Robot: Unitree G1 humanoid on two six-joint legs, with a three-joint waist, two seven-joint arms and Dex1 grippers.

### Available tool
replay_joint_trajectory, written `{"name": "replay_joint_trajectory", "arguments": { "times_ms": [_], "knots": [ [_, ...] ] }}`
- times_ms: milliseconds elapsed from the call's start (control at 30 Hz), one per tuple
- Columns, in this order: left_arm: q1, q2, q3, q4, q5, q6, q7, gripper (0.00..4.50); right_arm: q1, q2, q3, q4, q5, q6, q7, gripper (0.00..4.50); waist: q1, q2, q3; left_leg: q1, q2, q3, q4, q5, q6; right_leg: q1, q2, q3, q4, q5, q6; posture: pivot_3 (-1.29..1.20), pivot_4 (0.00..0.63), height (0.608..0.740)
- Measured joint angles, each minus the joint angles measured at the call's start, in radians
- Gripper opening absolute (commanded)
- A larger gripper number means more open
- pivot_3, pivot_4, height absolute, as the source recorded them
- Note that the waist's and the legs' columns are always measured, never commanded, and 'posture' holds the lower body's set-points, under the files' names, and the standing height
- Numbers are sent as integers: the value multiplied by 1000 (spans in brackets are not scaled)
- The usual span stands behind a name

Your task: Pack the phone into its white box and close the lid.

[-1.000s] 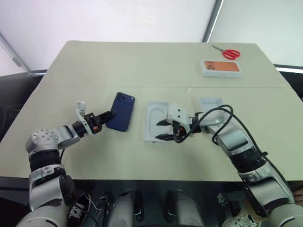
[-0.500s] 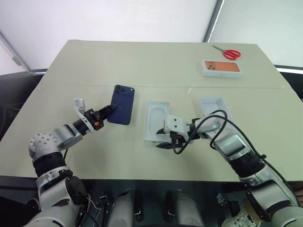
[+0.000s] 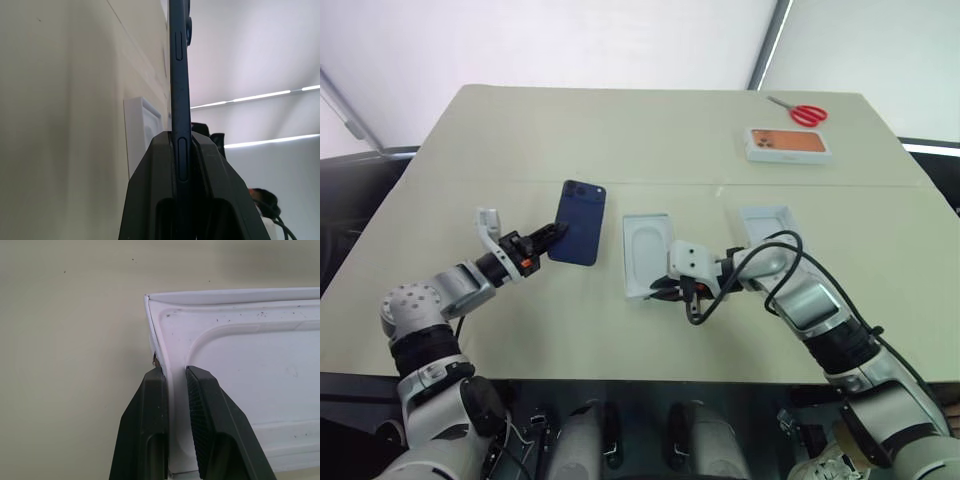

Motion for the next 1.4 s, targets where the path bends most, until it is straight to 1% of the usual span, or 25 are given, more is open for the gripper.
{"name": "replay_joint_trajectory", "arguments": {
  "times_ms": [133, 433, 667, 700, 767, 800, 1167, 1267, 1400],
  "knots": [
    [2, 1, -6, 0, -2, -1, 0, 0, 6, 20, 1, -8, -5, 10, -18, 505, -1, 0, 0, 0, 0, 0, 0, 0, 0, 0, 0, 0, 0, 0, 0, 0, 150, 738],
    [1, 6, -7, 0, -10, -5, 2, 0, 19, 117, 23, -38, -30, 75, -88, 505, -5, 0, 0, 0, 0, 0, 0, 0, 0, -1, 0, 0, 0, 0, 0, 0, 150, 738],
    [1, 10, -7, 1, -11, -10, 2, 0, 8, 157, 27, -31, -41, 113, -126, 505, -5, 0, 0, 0, 0, 0, -1, 0, 0, -1, 0, 0, 0, 0, 0, 0, 150, 738],
    [1, 10, -7, 1, -11, -11, 2, 0, 6, 162, 26, -28, -40, 116, -130, 1204, -5, 0, 0, 0, 0, 0, -1, 0, 0, -1, 0, 0, 0, 0, 0, 0, 150, 738],
    [1, 10, -7, 1, -11, -12, 2, 0, 0, 173, 26, -17, -38, 128, -137, 1984, -4, 0, 0, 0, 0, 0, -1, 0, -1, -1, 0, 0, 0, 0, 0, 0, 150, 738],
    [1, 10, -7, 1, -11, -13, 2, 0, 0, 175, 28, -16, -38, 132, -138, 2524, -4, 0, 0, 0, 0, 0, -1, 0, -1, -1, 0, 0, 0, 0, 0, 0, 150, 738],
    [6, 3, -40, -4, -13, -18, 5, 0, -31, 175, 24, -20, 1, 205, -124, 2524, 1, 0, 0, -1, 0, 0, -1, 0, -1, -2, 0, 0, 0, 0, 0, 0, 150, 738],
    [12, -32, -53, -44, -32, -5, 27, 0, -54, 159, -20, -31, 33, 207, -120, 2524, 2, 0, 0, -3, -1, 0, -1, 0, 0, -3, -1, 0, 0, 0, 0, 0, 150, 738],
    [41, -101, -66, -138, -61, -1, 81, 0, -68, 79, -133, -80, 90, 187, -106, 2524, 4, -1, 1, -3, -2, 0, -1, 0, 0, -3, -2, 0, 0, 0, 0, 0, 150, 738]
  ]
}}
